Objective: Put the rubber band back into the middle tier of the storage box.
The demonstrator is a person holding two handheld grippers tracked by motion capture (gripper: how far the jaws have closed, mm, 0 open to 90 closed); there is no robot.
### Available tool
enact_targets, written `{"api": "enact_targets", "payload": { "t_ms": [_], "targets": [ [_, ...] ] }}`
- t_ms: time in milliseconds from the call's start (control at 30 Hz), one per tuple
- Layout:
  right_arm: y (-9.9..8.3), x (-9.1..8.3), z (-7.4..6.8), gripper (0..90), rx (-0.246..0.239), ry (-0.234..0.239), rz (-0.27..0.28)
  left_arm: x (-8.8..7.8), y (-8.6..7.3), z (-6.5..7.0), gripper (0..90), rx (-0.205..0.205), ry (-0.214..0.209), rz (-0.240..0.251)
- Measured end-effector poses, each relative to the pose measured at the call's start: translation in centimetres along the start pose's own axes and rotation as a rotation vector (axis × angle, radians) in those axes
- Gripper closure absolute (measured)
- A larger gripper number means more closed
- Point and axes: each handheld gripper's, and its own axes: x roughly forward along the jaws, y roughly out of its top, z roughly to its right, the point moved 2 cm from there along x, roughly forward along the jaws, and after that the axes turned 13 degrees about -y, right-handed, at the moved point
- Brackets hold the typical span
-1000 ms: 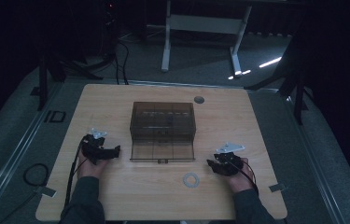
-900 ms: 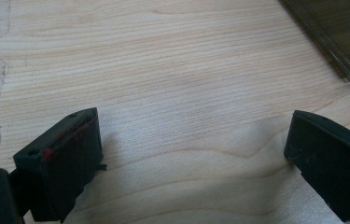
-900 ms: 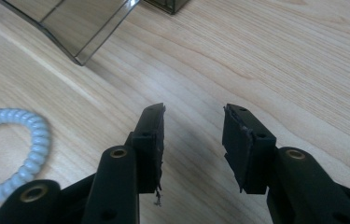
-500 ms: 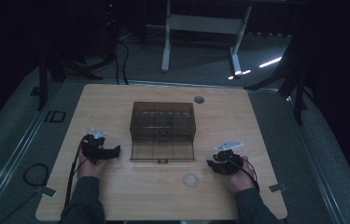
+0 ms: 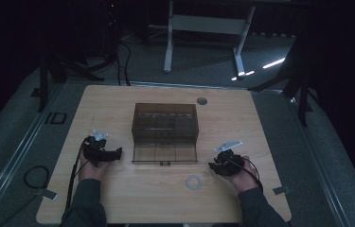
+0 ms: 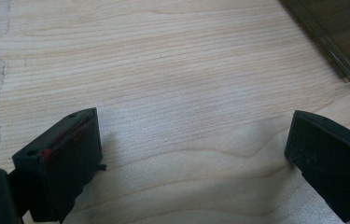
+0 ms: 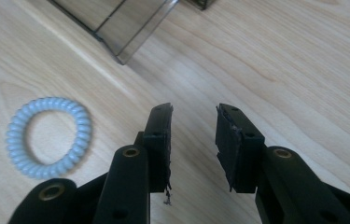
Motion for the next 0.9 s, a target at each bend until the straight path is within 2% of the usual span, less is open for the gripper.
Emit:
{"api": "enact_targets", "payload": {
  "t_ms": [267, 333, 433, 667, 900],
  "targets": [
    [0.3, -0.2, -0.2, 67.0, -0.027, 0.011, -0.018, 0.0, 0.0, 0.0, 3.6, -0.001, 0.001, 0.0],
    [0.5, -0.3, -0.3, 67.6, -0.029, 0.04, -0.022, 0.0, 0.0, 0.0, 3.6, -0.001, 0.0, 0.0],
    [0.6, -0.4, -0.4, 68.1, -0.042, 0.04, -0.03, 0.0, 0.0, 0.0, 3.6, -0.001, 0.001, 0.0],
    [1.0, -0.5, -1.1, 71.1, -0.1, 0.045, -0.047, 0.0, 0.0, 0.0, 3.7, 0.0, 0.0, 0.0],
    [1.2, -0.5, -1.7, 72.7, -0.136, 0.056, -0.061, 0.0, 0.0, 0.0, 3.6, -0.001, 0.001, 0.0]
  ]
}}
